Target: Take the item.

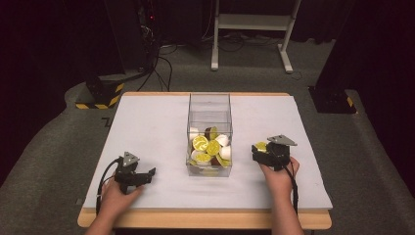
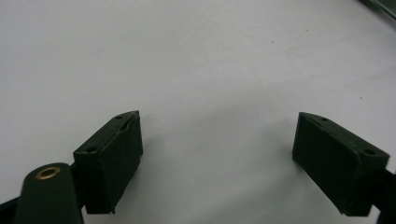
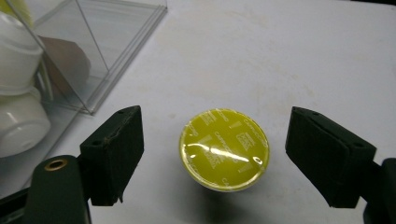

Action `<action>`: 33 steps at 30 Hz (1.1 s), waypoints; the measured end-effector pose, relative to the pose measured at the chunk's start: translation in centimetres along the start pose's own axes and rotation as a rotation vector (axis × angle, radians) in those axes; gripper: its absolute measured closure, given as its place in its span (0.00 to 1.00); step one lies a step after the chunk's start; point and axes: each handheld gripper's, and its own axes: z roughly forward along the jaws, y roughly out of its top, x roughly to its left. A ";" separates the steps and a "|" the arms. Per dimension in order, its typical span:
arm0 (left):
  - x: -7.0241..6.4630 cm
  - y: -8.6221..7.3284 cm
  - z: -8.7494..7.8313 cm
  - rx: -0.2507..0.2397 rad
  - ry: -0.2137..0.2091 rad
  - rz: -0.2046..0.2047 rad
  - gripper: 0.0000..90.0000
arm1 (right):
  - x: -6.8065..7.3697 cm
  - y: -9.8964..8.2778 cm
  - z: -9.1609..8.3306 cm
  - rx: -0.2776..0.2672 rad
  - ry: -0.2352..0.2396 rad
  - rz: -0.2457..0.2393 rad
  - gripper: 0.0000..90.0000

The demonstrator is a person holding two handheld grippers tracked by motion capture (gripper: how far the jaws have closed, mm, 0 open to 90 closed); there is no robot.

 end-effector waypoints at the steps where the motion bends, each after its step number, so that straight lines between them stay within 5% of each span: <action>1: 0.0 0.0 0.0 -0.002 0.000 -0.002 0.18 | 0.2 0.1 -0.2 -0.005 0.002 -0.002 0.22; 18: 0.0 0.0 0.0 -0.002 0.000 -0.002 0.18 | 4.3 0.1 -2.1 -0.036 0.078 -0.110 0.31; 24: 0.0 0.0 0.0 0.000 -0.001 -0.001 0.18 | 6.0 -2.3 -1.9 0.029 0.129 -0.138 0.35; 29: 0.0 0.0 0.0 0.000 -0.001 -0.001 0.18 | 7.1 -4.4 -0.3 0.147 0.152 -0.139 0.34; 33: 0.0 0.0 0.0 -0.001 -0.001 -0.001 0.18 | 7.2 -4.6 -0.2 0.127 0.151 -0.133 0.34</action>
